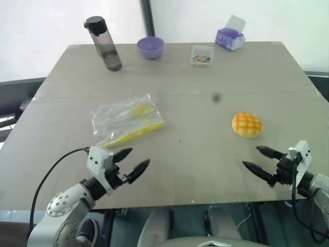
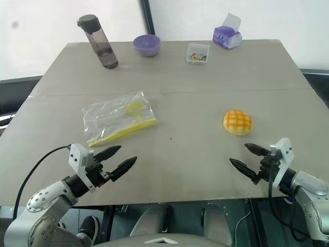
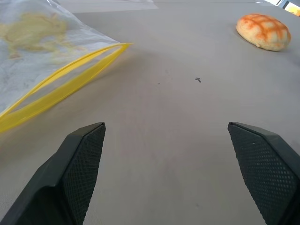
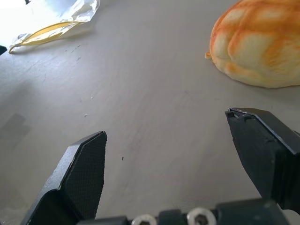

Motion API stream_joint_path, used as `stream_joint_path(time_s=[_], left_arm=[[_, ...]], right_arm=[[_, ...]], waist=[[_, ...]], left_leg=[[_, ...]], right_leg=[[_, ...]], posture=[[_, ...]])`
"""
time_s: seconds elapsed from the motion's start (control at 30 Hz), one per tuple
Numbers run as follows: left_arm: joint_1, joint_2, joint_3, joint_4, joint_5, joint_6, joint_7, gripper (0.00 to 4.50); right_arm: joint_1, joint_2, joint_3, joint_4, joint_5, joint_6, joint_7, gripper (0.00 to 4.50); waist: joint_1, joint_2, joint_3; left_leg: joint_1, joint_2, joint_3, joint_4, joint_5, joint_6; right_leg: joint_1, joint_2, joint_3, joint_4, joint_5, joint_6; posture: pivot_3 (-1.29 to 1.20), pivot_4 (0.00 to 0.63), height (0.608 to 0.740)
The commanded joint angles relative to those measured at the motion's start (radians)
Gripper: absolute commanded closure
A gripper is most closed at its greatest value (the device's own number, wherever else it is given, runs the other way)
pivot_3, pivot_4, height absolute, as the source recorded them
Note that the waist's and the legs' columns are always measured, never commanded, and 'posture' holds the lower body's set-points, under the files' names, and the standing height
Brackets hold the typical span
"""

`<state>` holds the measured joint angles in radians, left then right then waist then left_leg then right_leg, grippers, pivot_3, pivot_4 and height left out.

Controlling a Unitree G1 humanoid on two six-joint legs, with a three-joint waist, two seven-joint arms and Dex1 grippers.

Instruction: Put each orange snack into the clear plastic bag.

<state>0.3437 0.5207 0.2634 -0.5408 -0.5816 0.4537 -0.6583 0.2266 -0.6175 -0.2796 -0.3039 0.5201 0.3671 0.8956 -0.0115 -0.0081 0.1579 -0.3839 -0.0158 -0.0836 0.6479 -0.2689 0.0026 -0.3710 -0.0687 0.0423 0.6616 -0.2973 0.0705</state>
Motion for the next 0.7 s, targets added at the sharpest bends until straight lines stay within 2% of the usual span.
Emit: stream_joint_path(time_s=[0.03,0.13,0.33,0.57,0.7], left_arm=[[-0.009,0.003,0.011,-0.021,0.01,-0.016,0.019,0.07],[-0.026,0.002,0.02,-0.011,0.002,0.013,0.045,0.07],[-0.112,0.053,0.125,0.052,-0.147,0.099,0.008,0.07],[-0.205,0.246,0.287,0.286,-0.363,0.31,-0.15,0.07],[-0.21,0.355,0.303,0.453,-0.343,0.351,-0.266,0.07]], right_arm=[[-0.004,-0.002,-0.004,-0.022,0.022,-0.012,0.011,0.01],[-0.006,-0.001,0.005,-0.029,0.022,-0.011,0.012,0.01],[-0.03,-0.015,0.026,-0.123,0.092,0.04,0.019,0.01],[-0.11,-0.044,0.047,-0.292,0.249,0.162,-0.003,0.01],[-0.194,-0.041,0.073,-0.341,0.267,0.175,-0.049,0.01]], waist=[[0.0,0.0,0.0],[0.0,0.0,0.0],[-0.001,0.0,0.0],[-0.006,0.0,0.0],[-0.006,0.0,0.001]], left_leg=[[0.0,0.0,0.0,0.0,0.0,0.0],[0.0,0.0,0.0,0.0,0.0,0.0],[0.0,0.0,0.0,0.0,0.0,0.0],[0.001,0.001,0.0,0.001,0.0,0.0],[0.0,0.001,-0.001,0.001,0.0,0.0]], right_leg=[[0.0,0.0,0.0,0.0,0.0,0.0],[0.0,0.0,0.0,0.0,0.0,0.0],[0.0,0.0,0.0,0.001,0.0,0.0],[0.0,0.002,0.0,0.001,0.0,0.0],[-0.001,0.003,-0.001,0.001,0.0,0.0]], posture=[[0.0,0.15,0.74],[0.0,0.15,0.74],[0.0,0.15,0.74],[0.0,0.15,0.74],[0.0,0.15,0.74]])
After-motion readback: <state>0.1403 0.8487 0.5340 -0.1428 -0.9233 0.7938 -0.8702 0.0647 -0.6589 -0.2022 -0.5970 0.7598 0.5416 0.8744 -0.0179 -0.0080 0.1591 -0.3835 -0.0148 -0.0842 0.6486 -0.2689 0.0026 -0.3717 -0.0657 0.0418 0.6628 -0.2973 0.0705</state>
